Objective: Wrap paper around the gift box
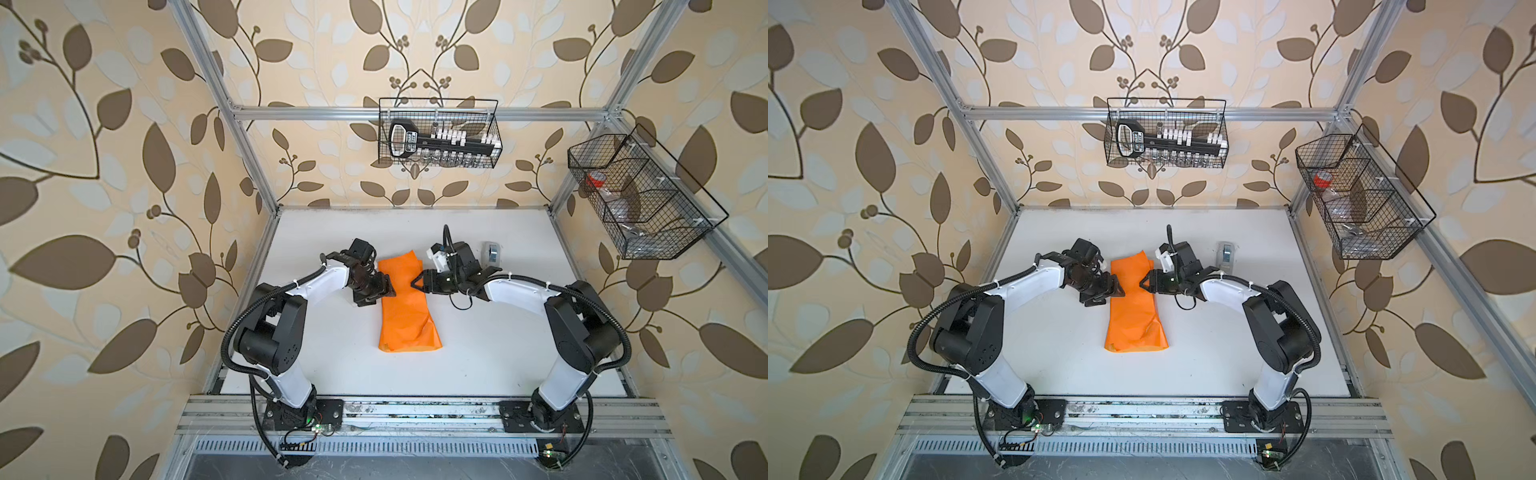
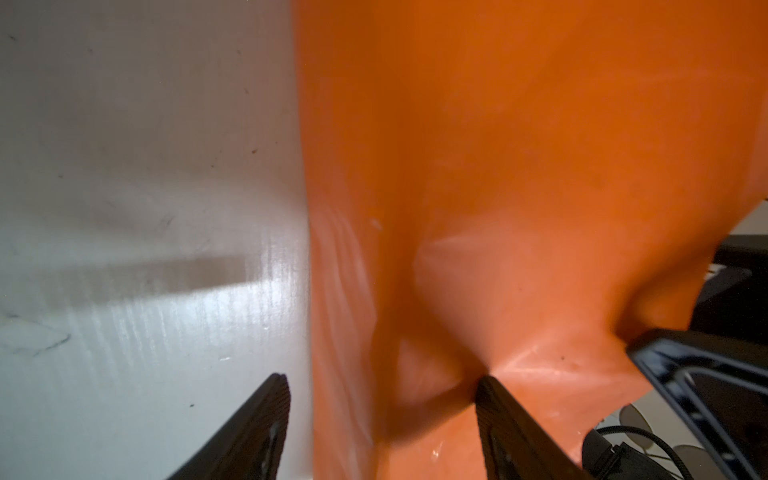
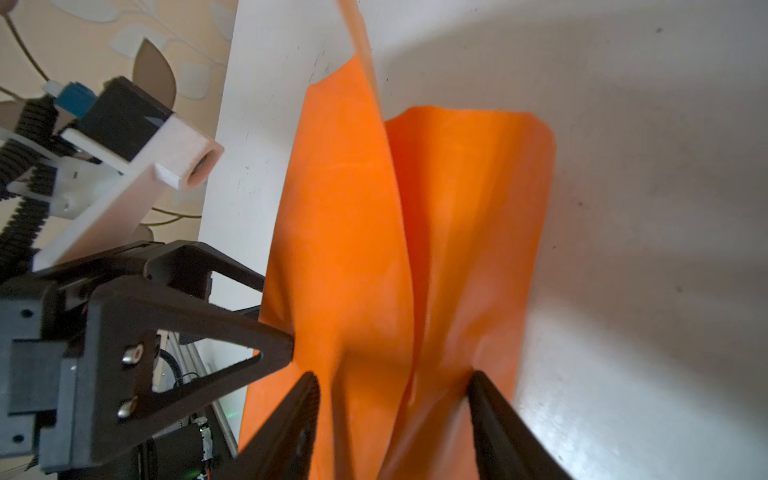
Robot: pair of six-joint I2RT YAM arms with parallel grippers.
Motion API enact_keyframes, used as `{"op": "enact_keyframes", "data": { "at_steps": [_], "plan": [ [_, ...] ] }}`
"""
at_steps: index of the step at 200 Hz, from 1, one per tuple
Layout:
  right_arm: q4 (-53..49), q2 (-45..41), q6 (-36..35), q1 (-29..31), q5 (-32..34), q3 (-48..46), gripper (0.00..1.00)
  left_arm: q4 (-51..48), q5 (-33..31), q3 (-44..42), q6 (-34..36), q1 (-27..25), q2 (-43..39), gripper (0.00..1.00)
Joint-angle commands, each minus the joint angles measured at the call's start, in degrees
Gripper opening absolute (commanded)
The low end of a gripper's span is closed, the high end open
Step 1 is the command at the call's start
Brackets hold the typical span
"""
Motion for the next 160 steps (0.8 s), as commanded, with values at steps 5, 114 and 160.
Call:
{"op": "enact_keyframes", "data": {
  "at_steps": [5, 114, 160],
  "plan": [
    [-0.3, 1.6, 0.7, 0.9, 0.1, 1.6, 0.46, -3.2, -1.5, 1.9, 0.6, -1.7, 1.3, 0.73],
    [0.2, -0.2, 1.9, 1.5, 2.2, -0.8, 0.19, -4.0, 1.9, 8.0, 0.8, -4.6, 1.7, 0.82],
    [1.3, -0.7, 2.6, 1.4, 2.3, -2.4, 0.16, -9.3, -4.4, 10.0, 2.4, -4.5, 3.0, 0.85]
  ]
}}
